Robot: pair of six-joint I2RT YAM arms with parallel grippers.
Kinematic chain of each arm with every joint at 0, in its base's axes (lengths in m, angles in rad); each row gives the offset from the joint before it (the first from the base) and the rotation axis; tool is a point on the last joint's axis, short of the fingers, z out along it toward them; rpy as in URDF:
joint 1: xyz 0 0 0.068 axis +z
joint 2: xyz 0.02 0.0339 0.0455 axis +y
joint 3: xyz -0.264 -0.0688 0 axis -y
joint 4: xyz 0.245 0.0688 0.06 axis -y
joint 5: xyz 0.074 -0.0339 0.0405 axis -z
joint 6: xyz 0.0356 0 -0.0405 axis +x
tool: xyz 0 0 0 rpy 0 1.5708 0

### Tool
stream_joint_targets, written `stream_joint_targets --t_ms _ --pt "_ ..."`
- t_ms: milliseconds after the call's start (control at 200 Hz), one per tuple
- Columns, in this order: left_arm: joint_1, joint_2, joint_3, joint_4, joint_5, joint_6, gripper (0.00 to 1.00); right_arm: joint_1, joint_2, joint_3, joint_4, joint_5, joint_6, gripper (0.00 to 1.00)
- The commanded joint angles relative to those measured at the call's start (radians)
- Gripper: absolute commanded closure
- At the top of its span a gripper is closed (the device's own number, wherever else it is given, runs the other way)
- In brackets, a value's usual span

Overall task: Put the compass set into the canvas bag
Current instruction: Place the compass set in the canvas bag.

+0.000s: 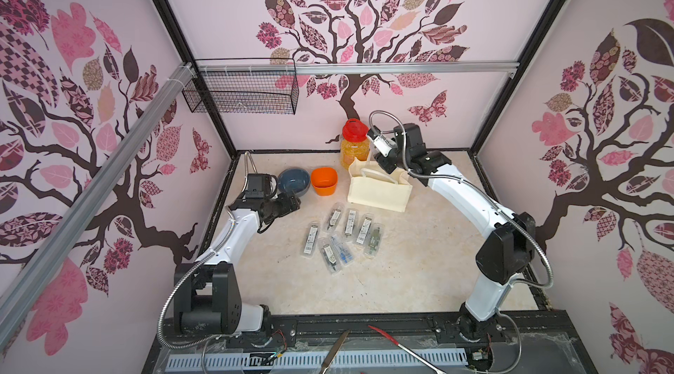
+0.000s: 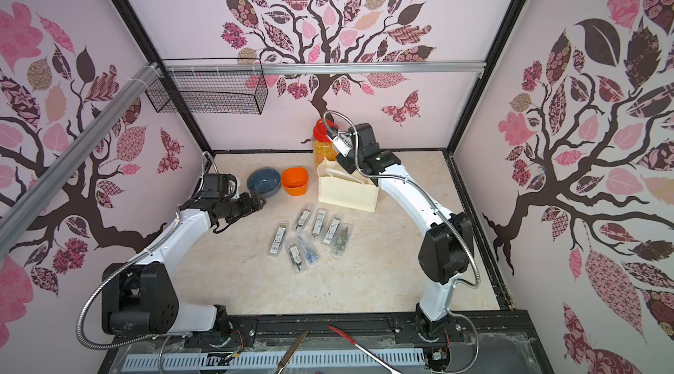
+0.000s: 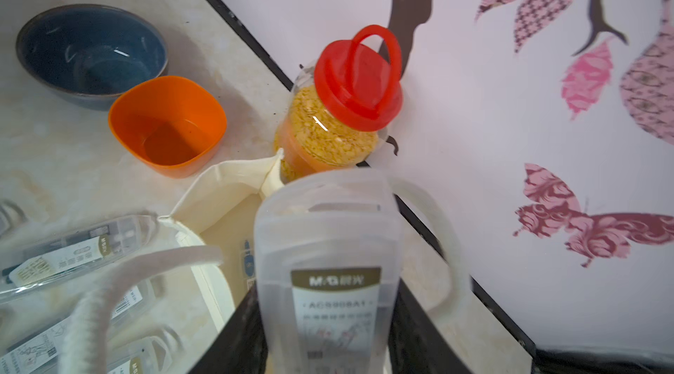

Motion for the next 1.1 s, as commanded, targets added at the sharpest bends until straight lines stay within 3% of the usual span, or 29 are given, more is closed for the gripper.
stream_joint_targets --t_ms 0,355,1095 --pt "0.005 0.004 0.008 -0.009 -0.013 0.013 0.08 -0.009 -0.023 -0.034 0.118 -0.025 -0.084 0.73" --pt "0.005 0.005 0.007 -0.02 -0.015 0.017 0.08 -0.011 0.037 -0.07 0.114 -0.001 -0.203 0.72" --pt "0.005 -0.005 -0.002 -0.035 -0.027 0.03 0.08 -0.014 0.209 -0.033 0.032 -0.062 -0.233 0.7"
